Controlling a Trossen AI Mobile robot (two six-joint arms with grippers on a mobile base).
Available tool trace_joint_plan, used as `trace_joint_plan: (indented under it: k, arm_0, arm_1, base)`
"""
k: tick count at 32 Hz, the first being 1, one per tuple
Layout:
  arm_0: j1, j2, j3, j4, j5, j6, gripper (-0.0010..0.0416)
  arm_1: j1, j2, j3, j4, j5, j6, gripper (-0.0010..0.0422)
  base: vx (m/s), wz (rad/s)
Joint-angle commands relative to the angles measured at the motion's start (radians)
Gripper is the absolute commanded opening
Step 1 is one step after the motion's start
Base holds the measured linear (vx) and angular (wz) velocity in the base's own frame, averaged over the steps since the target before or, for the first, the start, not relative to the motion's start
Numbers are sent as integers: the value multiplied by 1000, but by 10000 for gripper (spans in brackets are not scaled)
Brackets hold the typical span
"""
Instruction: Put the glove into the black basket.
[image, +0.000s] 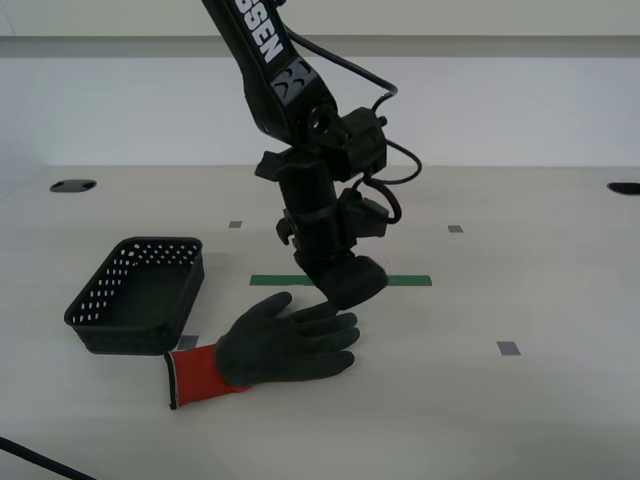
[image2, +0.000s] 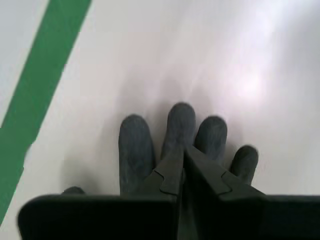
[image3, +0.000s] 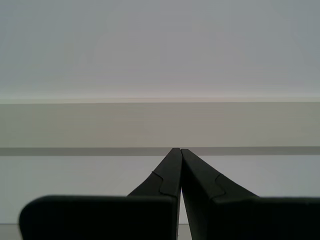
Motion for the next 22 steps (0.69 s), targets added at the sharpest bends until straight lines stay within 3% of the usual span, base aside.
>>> trace_joint_plan:
  k: [1,4,5,9,11,15,18,21,22]
  arm_0:
    - [1,0,1,3,0,0,1]
    - [1,0,1,3,0,0,1]
    - [1,0,1,3,0,0,1]
    - [1,0,1,3,0,0,1]
    - [1,0,1,3,0,0,1]
    - [1,0,1,3,0,0,1]
    - [1,0,1,3,0,0,1]
    - [1,0,1,3,0,0,1]
    - [1,0,1,2,0,0,1]
  arm_1:
    - [-2,1,11,-6,6,-32,37]
    - [-2,3,11,-18,6,-44,99]
    - [-2,7,11,-22,5,-67,150]
    - [-3,8,-3,-37,5,-82,262]
    - [-6,8,-16,-32,-14,-82,296]
    - [-8,14,-26,-19,-24,-81,290]
    - [-8,70,-10,-1,-29,-77,263]
    - [-7,106,16,-27,-88,-45,246]
    - [-7,107,16,-22,-88,-40,245]
  base:
    - [0,0]
    - [0,0]
    - [0,0]
    - [0,0]
    - [0,0]
    - [0,0]
    - [0,0]
    - [0,0]
    - [0,0]
